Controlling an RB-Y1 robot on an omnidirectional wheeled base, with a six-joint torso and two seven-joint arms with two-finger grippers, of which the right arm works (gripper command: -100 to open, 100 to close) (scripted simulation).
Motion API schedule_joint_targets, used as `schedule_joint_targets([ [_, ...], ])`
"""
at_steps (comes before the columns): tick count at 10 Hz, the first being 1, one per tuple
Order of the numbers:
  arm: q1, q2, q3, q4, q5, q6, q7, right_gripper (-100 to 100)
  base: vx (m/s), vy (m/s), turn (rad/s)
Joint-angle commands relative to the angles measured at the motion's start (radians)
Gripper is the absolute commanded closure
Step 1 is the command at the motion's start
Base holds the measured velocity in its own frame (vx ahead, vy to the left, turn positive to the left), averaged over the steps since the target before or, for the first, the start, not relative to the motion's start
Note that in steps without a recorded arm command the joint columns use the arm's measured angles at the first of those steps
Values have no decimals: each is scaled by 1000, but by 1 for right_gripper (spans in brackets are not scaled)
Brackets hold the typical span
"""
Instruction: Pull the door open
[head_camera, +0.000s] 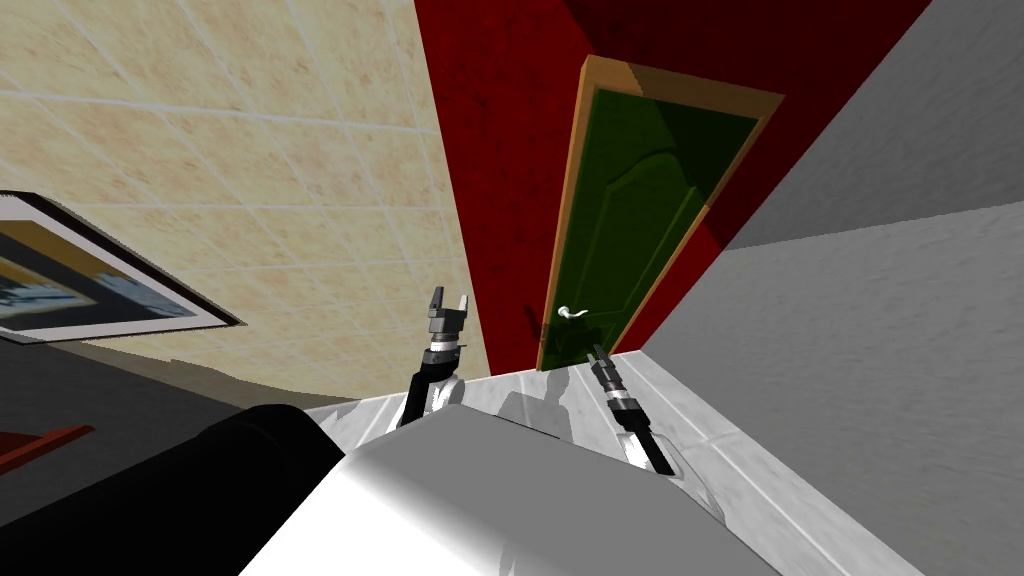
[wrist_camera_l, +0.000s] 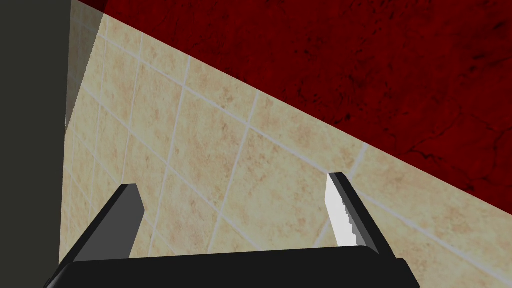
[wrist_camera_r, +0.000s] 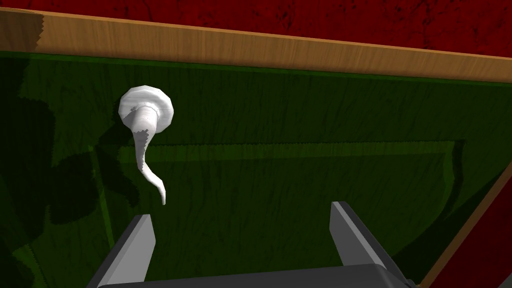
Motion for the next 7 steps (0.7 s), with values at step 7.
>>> schedule_joint_targets([
  [7,-62,-43,2,179,26,-47,-56,-100,99,-42,80],
])
